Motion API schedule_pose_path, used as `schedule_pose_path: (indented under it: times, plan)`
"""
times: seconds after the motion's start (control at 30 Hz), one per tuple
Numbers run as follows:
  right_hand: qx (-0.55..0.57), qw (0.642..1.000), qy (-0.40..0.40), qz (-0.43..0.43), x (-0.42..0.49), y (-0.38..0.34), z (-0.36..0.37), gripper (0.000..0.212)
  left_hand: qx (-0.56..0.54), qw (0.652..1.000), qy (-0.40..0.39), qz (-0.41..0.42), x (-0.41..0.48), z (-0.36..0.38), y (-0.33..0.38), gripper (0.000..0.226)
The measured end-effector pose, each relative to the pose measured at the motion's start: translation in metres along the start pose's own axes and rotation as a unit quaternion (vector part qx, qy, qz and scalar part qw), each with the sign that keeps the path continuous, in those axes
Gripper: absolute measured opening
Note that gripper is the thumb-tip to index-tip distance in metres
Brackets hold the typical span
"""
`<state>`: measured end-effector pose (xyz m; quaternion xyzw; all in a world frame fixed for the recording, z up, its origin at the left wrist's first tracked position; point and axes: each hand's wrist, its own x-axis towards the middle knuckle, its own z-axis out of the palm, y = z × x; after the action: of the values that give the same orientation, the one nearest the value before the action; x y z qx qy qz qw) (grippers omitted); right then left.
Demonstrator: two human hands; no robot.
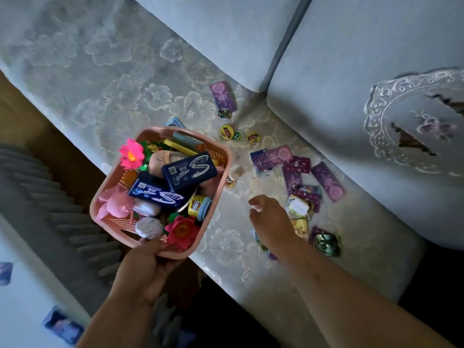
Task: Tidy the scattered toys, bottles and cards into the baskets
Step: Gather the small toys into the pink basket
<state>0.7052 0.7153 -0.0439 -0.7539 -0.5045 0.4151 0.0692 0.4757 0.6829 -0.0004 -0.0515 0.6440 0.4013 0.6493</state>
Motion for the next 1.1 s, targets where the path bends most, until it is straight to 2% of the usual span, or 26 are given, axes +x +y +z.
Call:
schedule_pose_path:
  times: [0.13, 0.33, 0.53, 0.77, 0.97, 1.03, 1.1]
  plan:
    - [-0.042, 0.999, -0.026, -0.017, 0.037, -0.002, 0.024, 0.039, 0.014, 1.000, -0.009, 0.002, 0.023, -0.013, -0.006, 0.035]
    - [-0.135, 0.989, -0.015, -0.055, 0.096, -0.013, 0.058, 0.053, 0.034, 0.999, -0.027, 0.004, 0.049, -0.029, -0.001, 0.042]
    - [-0.209, 0.975, -0.008, -0.078, 0.131, -0.012, 0.075, 0.040, 0.071, 0.996, -0.048, 0.026, 0.063, -0.034, 0.012, 0.040]
    - [-0.153, 0.988, 0.008, 0.006, 0.117, 0.005, 0.075, 0.031, 0.074, 0.995, -0.067, 0.008, 0.063, -0.028, 0.020, 0.038]
    - [-0.162, 0.987, -0.020, 0.012, 0.109, 0.018, 0.077, 0.044, 0.086, 0.993, -0.075, 0.016, 0.064, -0.023, 0.024, 0.033]
    - [-0.110, 0.993, 0.015, 0.029, 0.107, 0.015, 0.074, 0.040, 0.087, 0.993, -0.072, 0.023, 0.064, -0.023, 0.025, 0.032]
    - [-0.016, 0.996, 0.083, 0.038, 0.099, 0.007, 0.067, 0.033, 0.091, 0.993, -0.066, 0.024, 0.062, -0.024, 0.026, 0.033]
